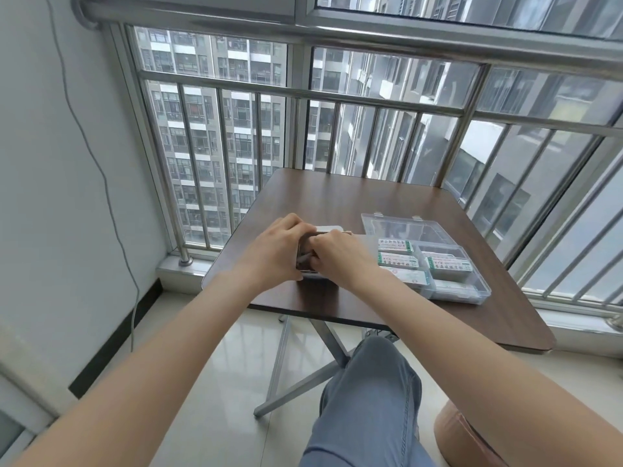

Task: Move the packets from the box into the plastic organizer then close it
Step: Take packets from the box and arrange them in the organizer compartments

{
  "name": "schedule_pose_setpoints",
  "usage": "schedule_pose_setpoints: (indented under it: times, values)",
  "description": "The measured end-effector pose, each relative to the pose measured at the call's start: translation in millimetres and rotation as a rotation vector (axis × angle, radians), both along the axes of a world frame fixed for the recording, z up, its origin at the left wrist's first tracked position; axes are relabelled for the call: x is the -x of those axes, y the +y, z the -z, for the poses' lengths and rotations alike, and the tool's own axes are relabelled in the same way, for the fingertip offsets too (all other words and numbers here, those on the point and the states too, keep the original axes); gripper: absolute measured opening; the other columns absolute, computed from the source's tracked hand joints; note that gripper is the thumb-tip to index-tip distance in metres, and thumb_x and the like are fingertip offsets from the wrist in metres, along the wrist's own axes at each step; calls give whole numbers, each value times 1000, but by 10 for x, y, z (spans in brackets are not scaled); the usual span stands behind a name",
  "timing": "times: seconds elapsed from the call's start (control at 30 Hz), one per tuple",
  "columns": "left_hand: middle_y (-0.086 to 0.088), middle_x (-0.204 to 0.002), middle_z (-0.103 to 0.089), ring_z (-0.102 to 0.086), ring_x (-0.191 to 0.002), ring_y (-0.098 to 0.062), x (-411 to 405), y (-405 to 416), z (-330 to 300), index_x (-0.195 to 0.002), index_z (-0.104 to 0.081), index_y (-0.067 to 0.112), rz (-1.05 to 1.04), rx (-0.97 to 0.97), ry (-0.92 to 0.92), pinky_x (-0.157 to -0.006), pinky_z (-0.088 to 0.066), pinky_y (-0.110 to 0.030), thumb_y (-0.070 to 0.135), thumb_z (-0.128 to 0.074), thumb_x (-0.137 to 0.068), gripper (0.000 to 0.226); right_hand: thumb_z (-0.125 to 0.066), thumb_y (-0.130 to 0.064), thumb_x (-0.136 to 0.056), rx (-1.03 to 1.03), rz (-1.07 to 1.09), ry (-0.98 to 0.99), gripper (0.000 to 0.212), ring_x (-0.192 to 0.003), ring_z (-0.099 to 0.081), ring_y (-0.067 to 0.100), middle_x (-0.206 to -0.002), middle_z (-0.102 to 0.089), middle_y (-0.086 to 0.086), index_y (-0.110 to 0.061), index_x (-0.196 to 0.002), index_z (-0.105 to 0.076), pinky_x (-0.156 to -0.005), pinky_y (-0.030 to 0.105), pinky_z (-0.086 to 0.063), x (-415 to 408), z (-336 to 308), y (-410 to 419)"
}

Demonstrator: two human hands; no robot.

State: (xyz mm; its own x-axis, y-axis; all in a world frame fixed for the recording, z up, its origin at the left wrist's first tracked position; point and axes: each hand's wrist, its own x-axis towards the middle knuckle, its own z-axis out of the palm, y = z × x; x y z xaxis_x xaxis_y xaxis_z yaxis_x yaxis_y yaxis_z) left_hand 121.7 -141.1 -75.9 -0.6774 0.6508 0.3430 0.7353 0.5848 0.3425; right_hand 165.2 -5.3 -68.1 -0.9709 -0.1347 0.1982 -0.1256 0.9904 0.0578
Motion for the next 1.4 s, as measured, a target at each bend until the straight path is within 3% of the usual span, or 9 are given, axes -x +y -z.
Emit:
schedule_pose_setpoints:
  times: [0.3, 0.43, 0.53, 0.7, 0.83, 1.0, 1.1, 1.23, 1.4]
  values:
    - [-2, -120, -47, -45, -113, -20, 62, 12, -6, -130, -50, 17, 16, 23, 15, -94, -41, -32, 10, -78, -67, 70, -56, -19, -91, 332, -30, 161, 17, -85, -62, 32, -91, -70, 11, -16, -97, -72, -72, 39, -50, -99, -69, 186]
    - [1, -132, -40, -39, -125, -20, 52, 120, 8, -140, -35, 22, -83, 180, 115, -116, -11, -37, 23, -71, -73, 76, -65, -20, -88, 627, 67, 271, 14, -67, -60, 14, -82, -71, 7, -10, -90, -74, -69, 27, -51, -114, -148, 414]
    - [2, -143, -31, -25, -138, -19, 73, 196, 26, -148, -21, 20, -172, 249, 104, -116, 6, -45, 27, -64, -78, 82, -66, -17, -87, 835, 116, 273, 11, -50, -56, -1, -74, -68, 1, -10, -89, -74, -54, 9, -42, -117, -198, 529]
    - [4, -157, -13, 1, -147, -14, 179, 264, -30, -151, -9, 19, -223, 337, -47, -111, 14, -55, 22, -54, -84, 81, -67, -16, -86, 1215, 255, 293, 8, -51, -58, 7, -77, -70, 5, -12, -81, -70, -59, 17, -50, -70, -235, 663]
    - [4, -159, -9, 7, -146, -14, 161, 352, -121, -151, -8, 19, -253, 289, -72, -110, 15, -57, 19, -51, -81, 83, -67, -13, -86, 1416, 302, 286, 7, -46, -53, 1, -74, -69, 0, -9, -82, -69, -49, 9, -42, -116, -346, 776]
    - [-6, -144, -41, -30, -134, -18, -47, 621, -380, -144, -34, 12, -96, -282, 58, -110, -17, -28, 18, -49, -93, 54, -67, -12, -85, 1434, 249, 206, 5, -51, -55, 4, -73, -69, 1, -12, -81, -69, -50, 15, -40, -191, -385, 906]
    - [-8, -133, -51, -42, -123, -20, -47, 835, -452, -138, -43, 8, -43, -232, 54, -97, -32, -25, 31, -41, -99, 45, -67, -8, -85, 1436, 173, 165, 9, -51, -56, 3, -64, -69, -5, -15, -79, -68, -48, 13, -38, -260, -373, 1002]
    - [-10, -103, -65, -57, -84, -19, -102, 1074, -504, -117, -61, 6, 107, -168, -241, -61, -40, -19, 31, -35, -101, 39, -64, -6, -86, 1529, 126, 180, 11, -56, -60, 5, -62, -68, -6, -15, -80, -69, -56, 15, -42, -347, -359, 1199]
    - [-10, -82, -65, -69, -65, -15, -207, 1345, -421, -107, -61, 0, 254, -522, -835, -59, -59, -29, 16, -43, -100, 25, -65, -7, -84, 1641, 130, 173, 7, -62, -61, 8, -68, -69, -2, -12, -81, -69, -57, 18, -43, -455, -342, 1443]
